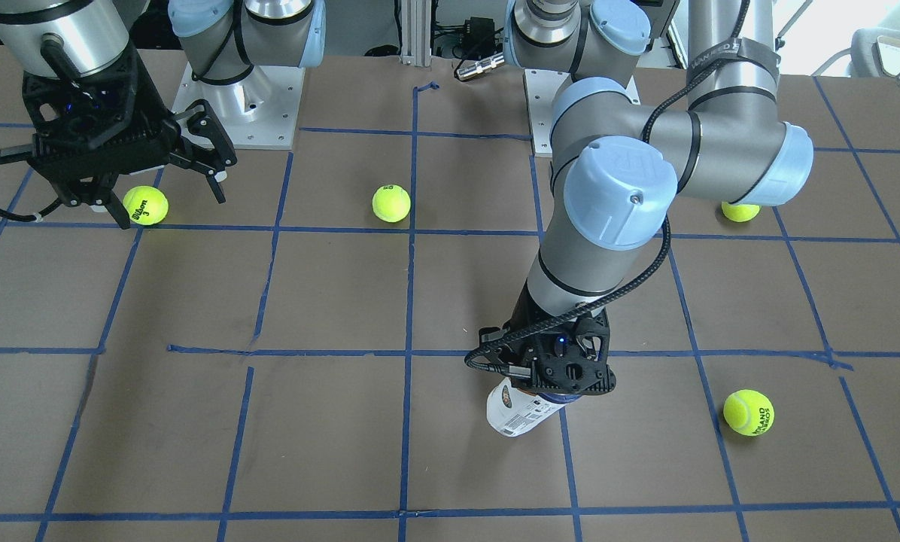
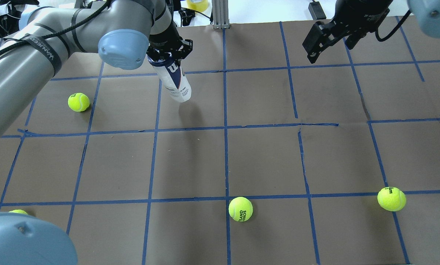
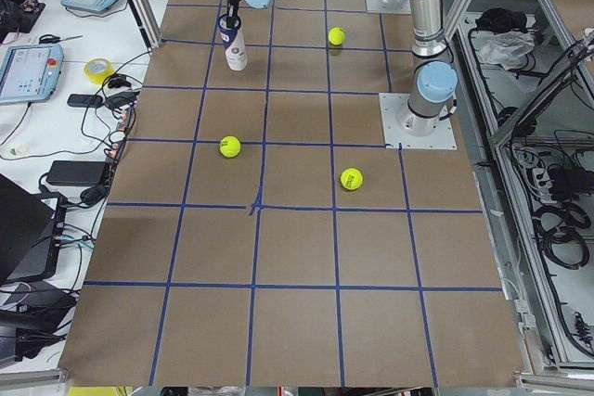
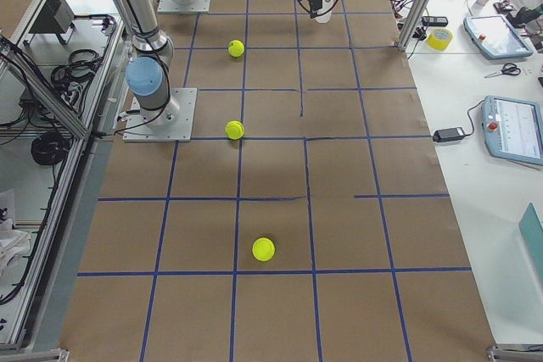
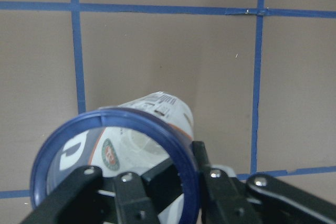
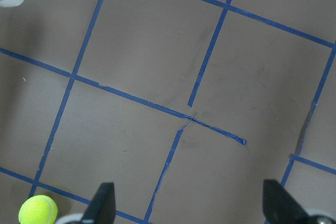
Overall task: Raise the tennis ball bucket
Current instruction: 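Rotate the can upright with the left gripper and set it down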
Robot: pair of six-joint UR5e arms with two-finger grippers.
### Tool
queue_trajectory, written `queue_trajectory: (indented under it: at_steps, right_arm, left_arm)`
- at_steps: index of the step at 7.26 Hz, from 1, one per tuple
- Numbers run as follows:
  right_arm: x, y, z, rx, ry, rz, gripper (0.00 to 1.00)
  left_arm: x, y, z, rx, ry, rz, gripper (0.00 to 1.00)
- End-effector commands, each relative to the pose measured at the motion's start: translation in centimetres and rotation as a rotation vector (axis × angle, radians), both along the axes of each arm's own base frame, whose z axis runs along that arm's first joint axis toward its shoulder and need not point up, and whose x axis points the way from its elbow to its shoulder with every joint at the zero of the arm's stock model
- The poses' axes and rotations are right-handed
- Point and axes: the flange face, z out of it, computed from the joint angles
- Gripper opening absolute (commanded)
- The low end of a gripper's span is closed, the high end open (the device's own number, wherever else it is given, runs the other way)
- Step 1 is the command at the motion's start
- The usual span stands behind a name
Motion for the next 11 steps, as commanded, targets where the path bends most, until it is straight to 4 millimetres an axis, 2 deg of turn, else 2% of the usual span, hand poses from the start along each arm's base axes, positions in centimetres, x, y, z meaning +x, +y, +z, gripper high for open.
queue_trajectory:
  at_steps: [1,2,4,5,6,7,8,9,10,11]
  right_arm:
    - [0.0,0.0,0.0,0.003,0.000,0.001,1.00]
    - [0.0,0.0,0.0,0.002,0.000,0.001,1.00]
    - [0.0,0.0,0.0,0.000,0.000,0.001,1.00]
    - [0.0,0.0,0.0,0.000,0.000,0.001,1.00]
    - [0.0,0.0,0.0,0.002,0.000,0.001,1.00]
    - [0.0,0.0,0.0,0.000,0.000,0.001,1.00]
    - [0.0,0.0,0.0,0.003,0.000,0.001,1.00]
    - [0.0,0.0,0.0,0.000,0.000,0.001,1.00]
    - [0.0,0.0,0.0,0.003,0.000,0.001,1.00]
    - [0.0,0.0,0.0,0.002,0.000,0.001,1.00]
  left_arm:
    - [-1.2,-0.2,-0.5,-0.025,-0.046,-0.007,0.00]
    - [-2.2,0.1,-1.3,-0.017,-0.070,-0.010,0.00]
    - [-2.4,-0.1,-2.3,-0.001,-0.069,-0.013,0.00]
    - [-2.4,-0.1,-2.7,0.007,-0.064,-0.014,0.02]
    - [-2.6,-0.1,-3.2,0.014,-0.064,-0.018,0.08]
    - [-2.7,0.0,-3.6,0.026,-0.057,-0.018,0.38]
    - [-3.2,0.1,-3.8,0.041,-0.030,-0.019,0.81]
    - [-3.4,0.2,-3.5,0.041,-0.009,0.033,1.00]
    - [-3.6,0.4,-2.7,0.035,0.010,0.038,1.00]
    - [-3.4,1.1,-1.0,0.040,0.006,0.040,1.00]
